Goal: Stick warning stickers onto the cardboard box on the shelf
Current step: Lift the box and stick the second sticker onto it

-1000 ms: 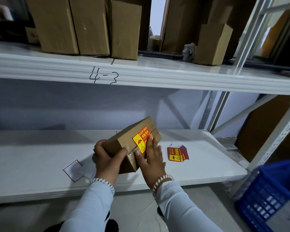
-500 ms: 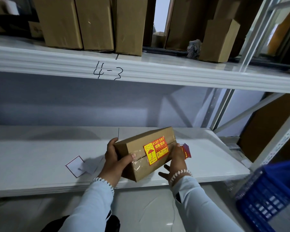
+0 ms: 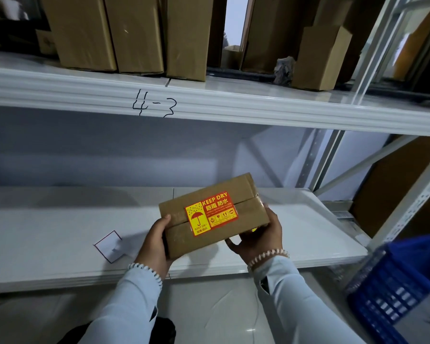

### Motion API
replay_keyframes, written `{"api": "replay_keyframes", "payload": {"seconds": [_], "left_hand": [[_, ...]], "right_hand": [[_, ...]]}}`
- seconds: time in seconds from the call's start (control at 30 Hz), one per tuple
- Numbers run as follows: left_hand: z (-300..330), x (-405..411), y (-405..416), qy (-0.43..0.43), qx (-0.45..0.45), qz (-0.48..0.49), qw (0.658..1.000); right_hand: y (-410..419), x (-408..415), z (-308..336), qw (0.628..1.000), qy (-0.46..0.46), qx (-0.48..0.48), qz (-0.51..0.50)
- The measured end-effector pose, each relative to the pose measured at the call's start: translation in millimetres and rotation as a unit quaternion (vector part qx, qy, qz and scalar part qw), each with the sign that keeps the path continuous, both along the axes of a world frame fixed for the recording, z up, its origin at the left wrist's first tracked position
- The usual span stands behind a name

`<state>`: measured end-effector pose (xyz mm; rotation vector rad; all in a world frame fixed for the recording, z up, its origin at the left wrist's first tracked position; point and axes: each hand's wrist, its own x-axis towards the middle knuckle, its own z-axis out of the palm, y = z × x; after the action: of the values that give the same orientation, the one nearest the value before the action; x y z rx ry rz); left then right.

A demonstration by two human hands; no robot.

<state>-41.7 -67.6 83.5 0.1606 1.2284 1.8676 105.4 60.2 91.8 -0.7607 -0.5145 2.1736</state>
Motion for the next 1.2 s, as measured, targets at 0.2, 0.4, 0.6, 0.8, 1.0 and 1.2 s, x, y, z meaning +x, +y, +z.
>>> {"api": "replay_keyframes", "payload": {"seconds": [0.2, 0.4, 0.6, 0.8, 1.0, 1.2], "left_hand": [[3, -1, 0, 0.118, -0.08, 0.045, 0.989], [5, 3, 4, 0.337, -0.224, 0.116, 0.907], [6, 0, 12, 0.401, -0.232, 0.143, 0.875], [9, 0, 14, 0.405, -0.157, 0.117, 0.893], [30, 15, 8, 0.201, -0.07, 0.02, 0.977], [33, 21, 6, 0.273, -0.093, -0.012, 0.957]], "right_hand": [[-8, -3, 4, 0.997, 0.055, 0.0, 0.05], [-12, -12, 0, 0.996, 0.072, 0.031, 0.035], [-15, -15, 3, 0.996, 0.088, 0.003, 0.008], [-11, -14, -3, 0.998, 0.057, -0.011, -0.007], [-11, -21, -4, 0.999, 0.046, 0.026, -0.014], [-4, -33, -13, 0.998, 0.056, 0.034, -0.003]]}}
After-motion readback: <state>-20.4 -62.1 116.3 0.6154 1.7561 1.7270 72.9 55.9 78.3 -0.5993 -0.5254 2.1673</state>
